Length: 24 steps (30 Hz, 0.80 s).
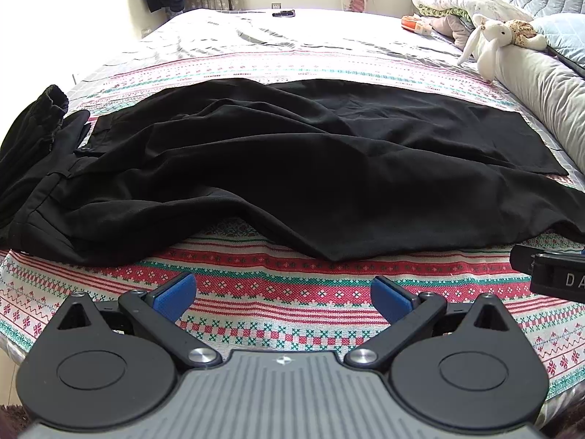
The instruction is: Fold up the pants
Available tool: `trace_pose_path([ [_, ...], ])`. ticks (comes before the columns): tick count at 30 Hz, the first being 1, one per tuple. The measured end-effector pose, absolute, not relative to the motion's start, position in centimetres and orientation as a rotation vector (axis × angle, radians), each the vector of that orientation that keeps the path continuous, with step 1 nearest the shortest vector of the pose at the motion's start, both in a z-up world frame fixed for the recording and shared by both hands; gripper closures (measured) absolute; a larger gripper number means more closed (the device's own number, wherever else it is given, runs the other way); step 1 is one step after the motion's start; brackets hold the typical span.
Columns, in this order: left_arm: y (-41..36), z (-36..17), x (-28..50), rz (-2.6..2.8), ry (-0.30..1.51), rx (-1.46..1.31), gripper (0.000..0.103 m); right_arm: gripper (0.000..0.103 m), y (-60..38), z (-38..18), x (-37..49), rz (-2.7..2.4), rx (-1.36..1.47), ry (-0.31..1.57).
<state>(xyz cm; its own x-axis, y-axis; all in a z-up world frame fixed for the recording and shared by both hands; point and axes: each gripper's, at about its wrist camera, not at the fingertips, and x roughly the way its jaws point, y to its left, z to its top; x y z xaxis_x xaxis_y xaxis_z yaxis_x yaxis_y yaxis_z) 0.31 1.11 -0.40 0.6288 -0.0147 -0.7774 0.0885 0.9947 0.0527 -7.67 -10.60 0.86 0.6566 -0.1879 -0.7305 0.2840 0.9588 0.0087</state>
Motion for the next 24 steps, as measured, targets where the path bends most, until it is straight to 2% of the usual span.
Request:
trace_pose_path([
  [18,1.6,-0.3,0.4,-0.033,0.878,0.094,0.0,0.0,-10.4,0.6,-7.4,-0.278,0.125,0.815],
  [24,3.5,0.1,0.6,-0.026,0.826,0.073,0.0,0.0,-9.3,0.6,-7.1,-0.216,0.1,0.734],
])
